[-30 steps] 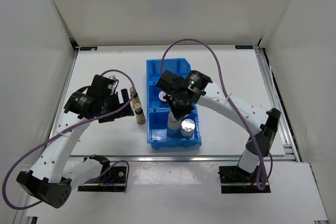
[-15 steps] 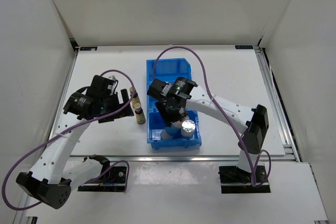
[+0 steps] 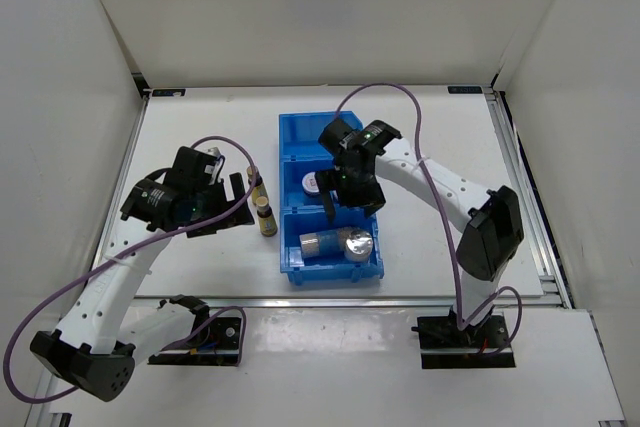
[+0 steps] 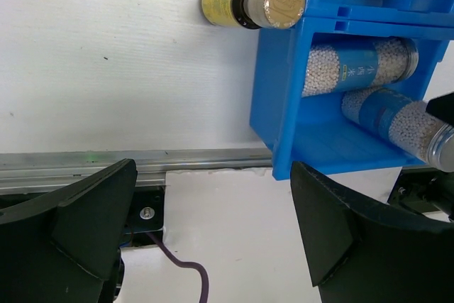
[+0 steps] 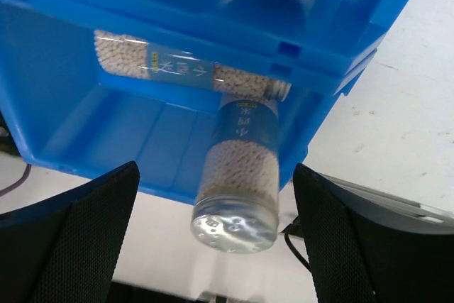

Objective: Organize the condiment bottles

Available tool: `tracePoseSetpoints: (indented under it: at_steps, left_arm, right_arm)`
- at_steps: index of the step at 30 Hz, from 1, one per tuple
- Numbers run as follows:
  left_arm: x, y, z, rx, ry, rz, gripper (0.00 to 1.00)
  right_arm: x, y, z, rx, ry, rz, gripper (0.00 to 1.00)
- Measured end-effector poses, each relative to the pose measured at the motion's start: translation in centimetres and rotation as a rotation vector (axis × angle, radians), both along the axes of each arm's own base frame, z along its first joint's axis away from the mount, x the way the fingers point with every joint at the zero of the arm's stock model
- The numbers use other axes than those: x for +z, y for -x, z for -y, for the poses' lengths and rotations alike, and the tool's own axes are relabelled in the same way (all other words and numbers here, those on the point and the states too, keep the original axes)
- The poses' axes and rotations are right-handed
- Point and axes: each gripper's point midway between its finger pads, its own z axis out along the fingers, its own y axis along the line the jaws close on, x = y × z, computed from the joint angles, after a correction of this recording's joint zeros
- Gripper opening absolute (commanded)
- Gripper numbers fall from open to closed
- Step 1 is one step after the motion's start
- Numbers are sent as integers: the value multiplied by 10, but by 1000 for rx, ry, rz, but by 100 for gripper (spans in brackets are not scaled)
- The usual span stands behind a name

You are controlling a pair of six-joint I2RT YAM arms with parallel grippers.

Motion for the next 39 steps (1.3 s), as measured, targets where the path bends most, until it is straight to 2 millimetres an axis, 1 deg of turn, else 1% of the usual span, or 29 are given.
tracePoseSetpoints:
  at_steps: [4, 8, 14, 16, 19, 21, 24, 31, 35, 39]
  left_arm:
    - [0, 0, 1, -4, 4, -2, 100]
    - [1, 2, 3, -13, 17, -7, 100]
    - [4, 7, 14, -83, 63, -16, 100]
    - [11, 7, 18, -112, 80, -3, 100]
    - [22, 5, 21, -137, 95, 35, 100]
    - [26, 3, 21, -144, 98, 57, 100]
    - [28, 3, 21, -147, 100, 66, 100]
    - [23, 6, 20, -146, 96, 54, 100]
    - [20, 7, 19, -146, 93, 48, 100]
    - [20, 7, 19, -146, 92, 47, 100]
  right_arm:
    - [-13, -5, 9, -17, -50, -90, 92]
    - [-15, -6, 9, 6, -101, -128, 92]
    - [-13, -7, 7, 44, -131, -124, 92]
    - [-9, -6, 9, 51, -133, -109, 92]
    - [4, -4, 17, 51, -117, -61, 94]
    - [13, 0, 24, 53, -91, -32, 95]
    - [18, 14, 28, 77, -45, -14, 96]
    - [4, 50, 25, 129, 50, -45, 96]
    - [-6, 56, 32, 98, 91, -64, 96]
    - [-14, 56, 38, 72, 131, -66, 96]
